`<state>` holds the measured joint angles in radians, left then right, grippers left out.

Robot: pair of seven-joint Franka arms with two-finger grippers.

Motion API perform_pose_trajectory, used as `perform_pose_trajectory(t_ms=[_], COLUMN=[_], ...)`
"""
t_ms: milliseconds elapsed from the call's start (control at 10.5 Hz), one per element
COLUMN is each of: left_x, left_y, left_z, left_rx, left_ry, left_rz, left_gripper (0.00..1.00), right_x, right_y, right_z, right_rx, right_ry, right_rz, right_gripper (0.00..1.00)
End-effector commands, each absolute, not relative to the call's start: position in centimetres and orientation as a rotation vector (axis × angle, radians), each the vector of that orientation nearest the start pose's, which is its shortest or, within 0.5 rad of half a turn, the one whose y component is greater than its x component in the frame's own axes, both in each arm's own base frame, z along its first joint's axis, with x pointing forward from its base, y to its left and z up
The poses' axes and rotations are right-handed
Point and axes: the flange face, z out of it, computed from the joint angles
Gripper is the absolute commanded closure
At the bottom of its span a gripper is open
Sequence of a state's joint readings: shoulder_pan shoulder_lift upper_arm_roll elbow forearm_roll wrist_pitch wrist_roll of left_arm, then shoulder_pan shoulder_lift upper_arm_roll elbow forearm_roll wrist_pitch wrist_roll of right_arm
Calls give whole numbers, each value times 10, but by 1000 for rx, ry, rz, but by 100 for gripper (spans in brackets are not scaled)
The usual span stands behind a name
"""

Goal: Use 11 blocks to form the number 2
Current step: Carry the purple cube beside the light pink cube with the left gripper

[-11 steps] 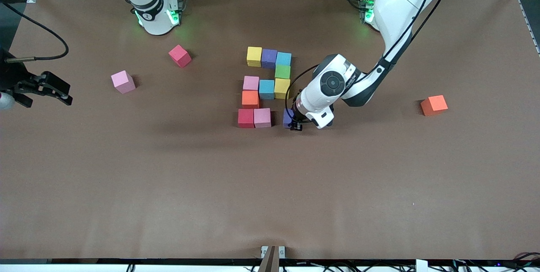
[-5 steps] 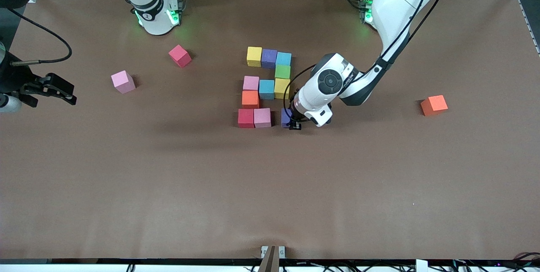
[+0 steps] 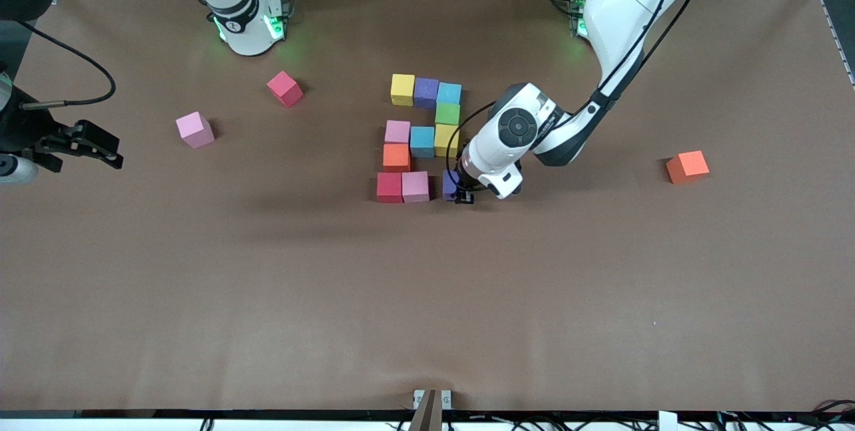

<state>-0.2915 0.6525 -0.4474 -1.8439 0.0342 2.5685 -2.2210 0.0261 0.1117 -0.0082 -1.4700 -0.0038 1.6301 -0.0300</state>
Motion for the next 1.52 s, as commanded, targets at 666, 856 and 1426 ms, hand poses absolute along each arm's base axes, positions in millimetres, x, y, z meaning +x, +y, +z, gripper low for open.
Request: perform_pose_trajectory(t_ms=[666,856,1426], left_x=[505,503,502], left_y=[-445,-448,-452], left_z=[215,214,208], left_rx=[-2350,-2354,-2356], left_ry=[-2321,-2314,-2305], left_rz=[357,361,369], left_gripper=[41,41,41], right_x=[597,598,600], right_y=[7,10,9], right_z=[615,614,612], right_rx=[-3128,-3127,-3128], right_ry=[-79,-86,-83], right_rz=[-75,-72,-70], right_gripper=[0,0,0])
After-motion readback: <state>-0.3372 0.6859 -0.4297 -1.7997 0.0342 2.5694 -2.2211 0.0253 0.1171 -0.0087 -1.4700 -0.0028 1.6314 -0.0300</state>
